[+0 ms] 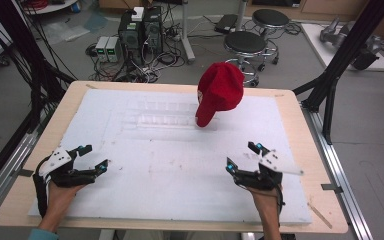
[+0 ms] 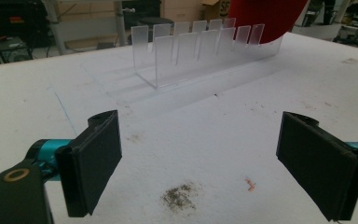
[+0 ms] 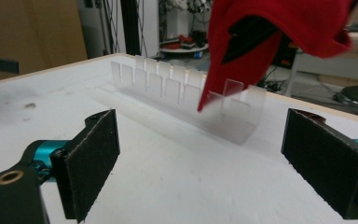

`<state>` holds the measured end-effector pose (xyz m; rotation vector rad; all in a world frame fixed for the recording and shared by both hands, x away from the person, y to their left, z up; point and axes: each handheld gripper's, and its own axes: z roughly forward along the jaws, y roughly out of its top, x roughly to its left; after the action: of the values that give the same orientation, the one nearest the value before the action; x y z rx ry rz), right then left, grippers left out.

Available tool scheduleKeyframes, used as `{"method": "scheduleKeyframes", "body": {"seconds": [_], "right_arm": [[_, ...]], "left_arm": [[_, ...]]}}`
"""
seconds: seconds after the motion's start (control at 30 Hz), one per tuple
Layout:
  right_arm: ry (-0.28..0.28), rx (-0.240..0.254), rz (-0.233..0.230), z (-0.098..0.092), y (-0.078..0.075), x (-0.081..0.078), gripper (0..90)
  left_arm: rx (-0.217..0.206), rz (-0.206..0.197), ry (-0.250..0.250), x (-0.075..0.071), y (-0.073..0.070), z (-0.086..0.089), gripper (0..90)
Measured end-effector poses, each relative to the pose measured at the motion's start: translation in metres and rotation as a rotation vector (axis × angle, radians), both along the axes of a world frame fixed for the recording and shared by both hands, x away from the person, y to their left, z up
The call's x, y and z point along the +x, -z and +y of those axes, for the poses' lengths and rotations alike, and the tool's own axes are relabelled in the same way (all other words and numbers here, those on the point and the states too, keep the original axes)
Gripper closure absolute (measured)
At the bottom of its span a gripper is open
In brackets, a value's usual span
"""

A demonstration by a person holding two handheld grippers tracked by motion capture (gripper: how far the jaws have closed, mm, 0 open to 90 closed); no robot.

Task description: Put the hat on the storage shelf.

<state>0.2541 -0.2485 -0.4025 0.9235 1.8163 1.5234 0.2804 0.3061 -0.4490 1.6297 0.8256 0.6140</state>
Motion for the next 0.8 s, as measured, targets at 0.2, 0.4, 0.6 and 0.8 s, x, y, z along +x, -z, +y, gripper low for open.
{"method": "scheduleKeyframes", "body": {"seconds": [0.2, 0.4, 0.6, 0.8], "right_arm": [[0.043, 0.054, -0.027, -0.02, 0.03, -0.017, 10.2], [0.071, 0.034, 0.003, -0.021, 0.041, -0.011, 10.2], [0.084, 0.02, 0.008, -0.018, 0.048, -0.011, 10.2], [0.096, 0.044, 0.013, -0.02, 0.048, -0.011, 10.2]], "left_arm": [[-0.015, -0.04, -0.004, -0.004, 0.001, 0.0, 14.3], [-0.024, -0.067, -0.01, -0.007, 0.001, 0.002, 14.3], [-0.026, -0.063, -0.013, -0.007, 0.001, 0.002, 14.3], [-0.047, -0.085, -0.021, -0.009, 0.002, 0.003, 14.4]]}}
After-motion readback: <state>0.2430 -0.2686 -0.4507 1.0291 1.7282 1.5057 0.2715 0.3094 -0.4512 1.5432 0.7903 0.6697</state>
